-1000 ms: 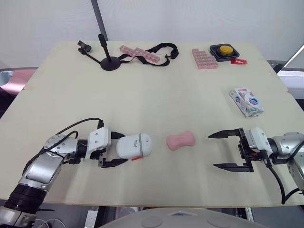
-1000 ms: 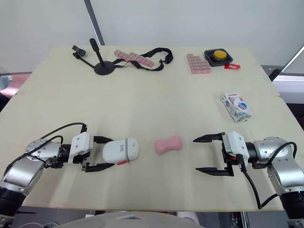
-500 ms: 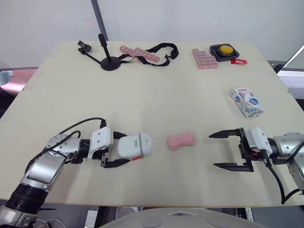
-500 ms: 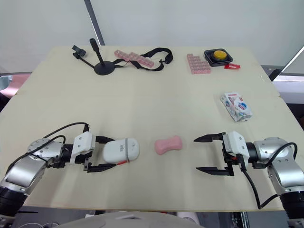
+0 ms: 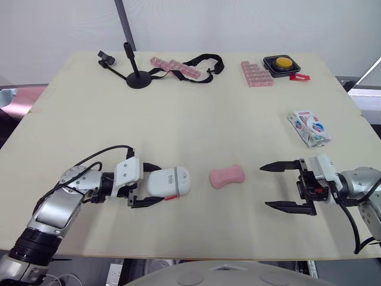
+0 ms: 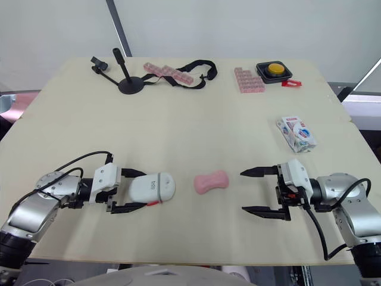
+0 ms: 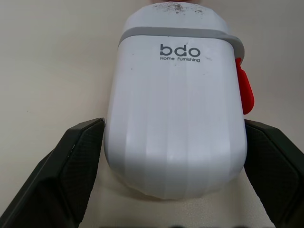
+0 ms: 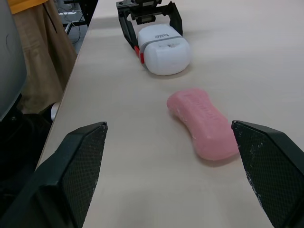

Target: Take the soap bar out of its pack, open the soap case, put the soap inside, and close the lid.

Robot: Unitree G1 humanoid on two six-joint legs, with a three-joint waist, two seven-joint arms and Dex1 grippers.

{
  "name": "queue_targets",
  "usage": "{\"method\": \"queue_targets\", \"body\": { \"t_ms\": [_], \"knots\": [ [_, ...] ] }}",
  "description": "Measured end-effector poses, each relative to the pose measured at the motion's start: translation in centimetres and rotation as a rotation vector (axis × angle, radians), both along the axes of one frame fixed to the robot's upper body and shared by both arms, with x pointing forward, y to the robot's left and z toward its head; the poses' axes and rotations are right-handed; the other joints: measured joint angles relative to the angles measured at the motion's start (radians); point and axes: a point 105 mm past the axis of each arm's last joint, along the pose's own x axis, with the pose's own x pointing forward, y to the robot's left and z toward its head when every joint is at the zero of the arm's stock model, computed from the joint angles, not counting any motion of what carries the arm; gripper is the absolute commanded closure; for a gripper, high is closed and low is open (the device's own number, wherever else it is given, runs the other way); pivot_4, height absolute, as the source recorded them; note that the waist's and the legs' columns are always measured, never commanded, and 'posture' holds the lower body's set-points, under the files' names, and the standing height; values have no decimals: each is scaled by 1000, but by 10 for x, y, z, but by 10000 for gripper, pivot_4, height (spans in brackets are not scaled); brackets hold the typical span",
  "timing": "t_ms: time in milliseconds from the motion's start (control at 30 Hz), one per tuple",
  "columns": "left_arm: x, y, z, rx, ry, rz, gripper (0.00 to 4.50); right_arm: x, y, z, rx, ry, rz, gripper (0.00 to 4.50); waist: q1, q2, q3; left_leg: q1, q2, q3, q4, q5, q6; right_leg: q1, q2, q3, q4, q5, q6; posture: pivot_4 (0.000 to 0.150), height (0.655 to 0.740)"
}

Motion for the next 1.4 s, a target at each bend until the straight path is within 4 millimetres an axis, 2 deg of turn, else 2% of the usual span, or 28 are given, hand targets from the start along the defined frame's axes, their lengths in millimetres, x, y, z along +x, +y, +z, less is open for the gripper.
{"method": "queue_targets", "body": {
  "t_ms": [33,167,600,733,867,1000,1200,1400],
  "knots": [
    [0,0,0,0,0,0,0,0,0,-1,-4,-1,1,390,0,0,0,0,0,0,0,0,0,0,0,0,0,0,0,1500,7400],
    [0,-1,0,-2,0,1,10343,1,-3,-3,-9,-6,-9,0,-1,0,0,0,0,0,0,0,0,0,0,0,0,0,0,1500,7400],
    [1,-1,2,11,-52,-24,10357,1,-4,-4,-11,-10,-18,0,-1,0,0,0,0,0,0,0,0,0,0,0,0,0,0,1500,7400],
    [1,-3,6,-3,-104,-49,10357,6,-2,3,-13,100,-59,0,0,0,0,0,0,0,0,0,0,1,1,0,0,0,0,1500,7400],
    [2,-10,21,-34,-238,-106,10357,16,17,32,37,263,-102,0,2,0,0,1,0,0,-1,0,0,3,1,0,-1,0,0,1500,7400],
    [9,-24,43,-75,-439,-156,10357,21,42,58,37,385,-131,0,17,1,0,4,0,0,0,0,-1,3,2,0,0,0,0,1500,7400],
    [18,-42,59,-98,-626,-150,10357,30,72,70,113,599,-207,0,39,1,0,2,0,0,0,1,-1,1,6,2,2,0,0,1500,7400],
    [23,-52,63,-114,-673,-130,10357,25,89,73,133,724,-212,0,51,1,0,1,0,0,0,1,-2,-1,7,2,3,0,0,1500,7400]
  ]
}}
